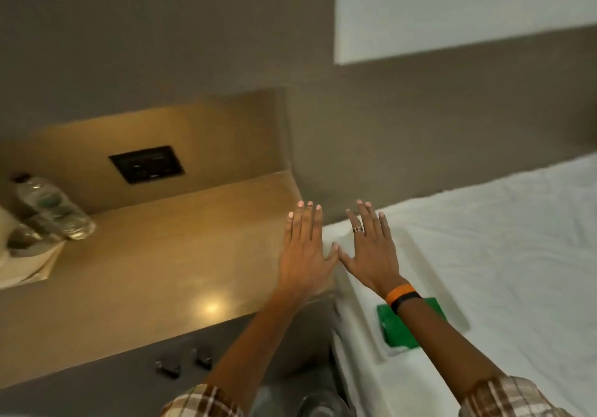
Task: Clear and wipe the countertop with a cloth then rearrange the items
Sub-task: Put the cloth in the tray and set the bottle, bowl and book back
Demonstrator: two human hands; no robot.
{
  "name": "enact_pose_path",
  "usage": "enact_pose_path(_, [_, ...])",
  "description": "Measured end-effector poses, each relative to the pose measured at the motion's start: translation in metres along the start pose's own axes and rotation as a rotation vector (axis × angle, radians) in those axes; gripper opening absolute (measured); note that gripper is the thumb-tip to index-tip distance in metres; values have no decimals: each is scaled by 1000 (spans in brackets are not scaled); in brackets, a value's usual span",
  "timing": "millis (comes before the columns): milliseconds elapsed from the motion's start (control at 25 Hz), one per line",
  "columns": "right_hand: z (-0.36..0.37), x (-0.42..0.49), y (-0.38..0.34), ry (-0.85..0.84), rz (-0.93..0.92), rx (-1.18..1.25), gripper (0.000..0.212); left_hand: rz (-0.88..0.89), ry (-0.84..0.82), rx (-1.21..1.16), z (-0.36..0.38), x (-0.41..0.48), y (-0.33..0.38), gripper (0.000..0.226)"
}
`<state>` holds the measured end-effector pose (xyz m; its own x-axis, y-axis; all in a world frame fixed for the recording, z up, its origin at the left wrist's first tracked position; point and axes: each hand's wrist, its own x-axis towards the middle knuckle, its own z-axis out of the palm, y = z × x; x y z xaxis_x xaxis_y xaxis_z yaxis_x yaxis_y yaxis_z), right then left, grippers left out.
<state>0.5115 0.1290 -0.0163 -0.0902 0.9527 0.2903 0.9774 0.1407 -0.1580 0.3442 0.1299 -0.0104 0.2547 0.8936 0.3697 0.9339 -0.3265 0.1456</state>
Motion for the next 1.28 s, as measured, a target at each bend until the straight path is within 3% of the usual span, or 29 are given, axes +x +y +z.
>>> enact_pose_path(200, [-4, 37, -155, 18, -189, 58, 78, -215, 0, 89, -75, -42, -136, 80])
enact_pose_path(440, [33, 71, -334, -123, -280, 213, 79, -435, -6, 103, -125, -118, -314, 84])
enact_pose_path(640, [69, 114, -465, -242, -335, 333, 81, -564, -1, 24, -139, -132, -442, 83])
enact_pose_path(760, [87, 148, -520, -327, -301, 468, 81, -639, 27, -172, -143, -113, -499, 83])
enact_pose_path(880, [107, 187, -562, -388, -228, 625, 78, -746, 80, -387, -146, -87, -551, 82])
enact_pose_path(1040, [130, 217, -589, -431, -233, 717, 49, -711, 91, -736, -139, -63, -580, 69])
enact_pose_path(1160, [137, 220, -586, -467, -199, 837, 36, -767, 133, -797, -132, -49, -581, 45])
enact_pose_path(1280, [125, 215, -551, -430, -193, 910, 40, -745, 140, -841, -123, -40, -555, 32])
